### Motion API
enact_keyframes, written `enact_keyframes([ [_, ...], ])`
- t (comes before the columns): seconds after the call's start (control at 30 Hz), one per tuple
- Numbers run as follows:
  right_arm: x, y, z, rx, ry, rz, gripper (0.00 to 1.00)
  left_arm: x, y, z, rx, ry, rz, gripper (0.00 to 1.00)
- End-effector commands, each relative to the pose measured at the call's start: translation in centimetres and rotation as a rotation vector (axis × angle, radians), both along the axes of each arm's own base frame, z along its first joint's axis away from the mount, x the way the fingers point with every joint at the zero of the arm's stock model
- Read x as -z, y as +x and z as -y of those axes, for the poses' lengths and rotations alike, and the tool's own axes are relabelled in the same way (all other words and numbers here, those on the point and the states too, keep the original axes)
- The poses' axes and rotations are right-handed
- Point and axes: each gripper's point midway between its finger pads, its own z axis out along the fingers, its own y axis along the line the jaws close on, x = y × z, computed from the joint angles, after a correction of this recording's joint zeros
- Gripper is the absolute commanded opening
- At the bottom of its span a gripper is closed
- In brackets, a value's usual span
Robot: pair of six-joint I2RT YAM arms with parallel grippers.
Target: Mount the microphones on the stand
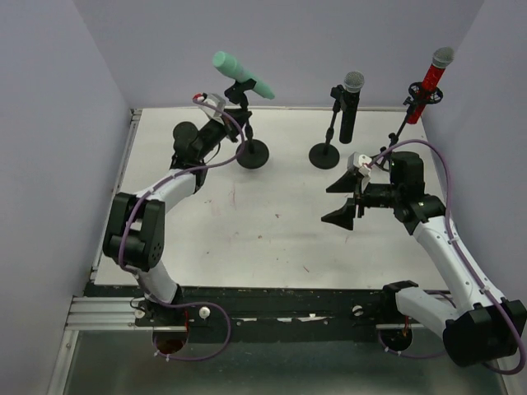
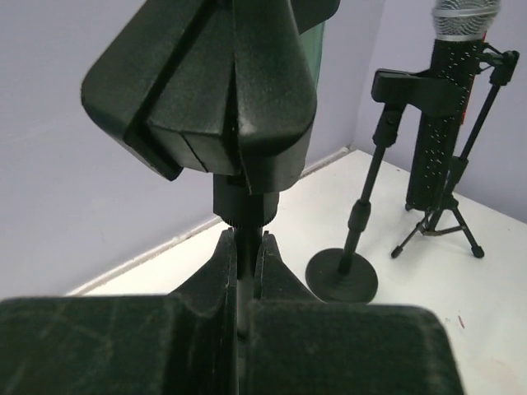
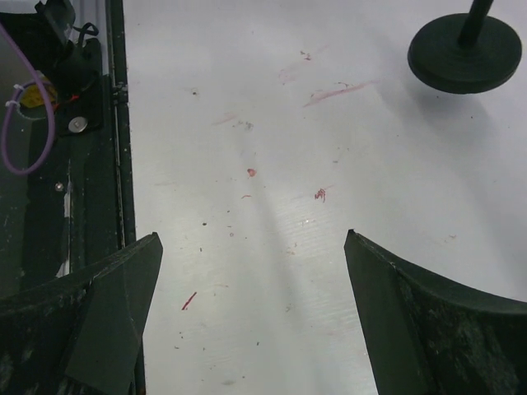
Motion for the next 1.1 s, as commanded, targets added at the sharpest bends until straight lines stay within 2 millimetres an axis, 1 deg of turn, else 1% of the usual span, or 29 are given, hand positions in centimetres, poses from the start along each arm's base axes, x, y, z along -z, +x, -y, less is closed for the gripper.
enact_keyframes([
  [0.0, 0.4, 0.9, 0.3, 0.029, -0.023, 0.011, 1.00, -4.1, 2.1, 2.4, 0.102, -0.087, 0.059, 0.00],
  [0.07, 0.5, 0.9, 0.3, 0.023, -0.025, 0.001, 1.00, -4.1, 3.3, 3.5, 0.103, -0.097, 0.055, 0.00],
  [0.2, 0.7, 1.0, 0.3, 0.018, -0.029, -0.012, 1.00, -3.1, 5.5, 5.8, 0.111, -0.088, 0.024, 0.00],
  [0.23, 0.8, 1.0, 0.3, 0.018, -0.030, -0.014, 1.00, -2.3, 6.0, 6.4, 0.115, -0.084, 0.004, 0.00],
  [0.27, 0.8, 1.0, 0.3, 0.017, -0.030, -0.015, 1.00, -2.1, 6.4, 6.8, 0.118, -0.079, -0.005, 0.00],
  [0.3, 0.8, 1.0, 0.3, 0.019, -0.030, -0.017, 1.00, -1.5, 6.8, 7.2, 0.119, -0.075, -0.022, 0.00],
  [0.33, 0.9, 1.0, 0.3, 0.020, -0.032, -0.016, 1.00, -1.3, 7.0, 7.6, 0.123, -0.069, -0.026, 0.00],
  [0.5, 0.9, 1.2, 0.5, 0.027, -0.036, -0.016, 1.00, 0.9, 7.6, 9.1, 0.132, -0.025, -0.076, 0.00],
  [0.6, 0.9, 1.2, 0.5, 0.027, -0.035, -0.013, 1.00, 2.1, 7.7, 9.5, 0.138, 0.002, -0.105, 0.00],
  [0.67, 0.8, 1.1, 0.5, 0.026, -0.034, -0.012, 1.00, 3.0, 7.7, 9.4, 0.132, 0.012, -0.120, 0.04],
  [0.7, 0.8, 1.1, 0.5, 0.028, -0.034, -0.012, 1.00, 3.2, 7.7, 9.3, 0.128, 0.015, -0.126, 0.07],
  [0.77, 0.8, 1.1, 0.6, 0.029, -0.034, -0.009, 1.00, 3.7, 7.5, 9.2, 0.125, 0.025, -0.135, 0.16],
  [0.87, 0.8, 1.1, 0.6, 0.032, -0.035, -0.004, 1.00, 3.9, 7.0, 8.9, 0.122, 0.029, -0.136, 0.35],
  [0.9, 0.8, 1.1, 0.7, 0.034, -0.036, -0.003, 1.00, 3.9, 6.7, 8.9, 0.125, 0.029, -0.136, 0.40],
  [1.0, 0.9, 1.3, 0.8, 0.039, -0.038, -0.004, 1.00, 3.9, 5.6, 8.4, 0.124, 0.034, -0.129, 0.62],
  [1.03, 1.0, 1.3, 0.9, 0.042, -0.038, -0.007, 1.00, 3.6, 5.1, 8.1, 0.121, 0.032, -0.116, 0.68],
  [1.07, 1.0, 1.4, 0.9, 0.045, -0.039, -0.004, 1.00, 4.0, 4.6, 7.8, 0.116, 0.036, -0.117, 0.74],
])
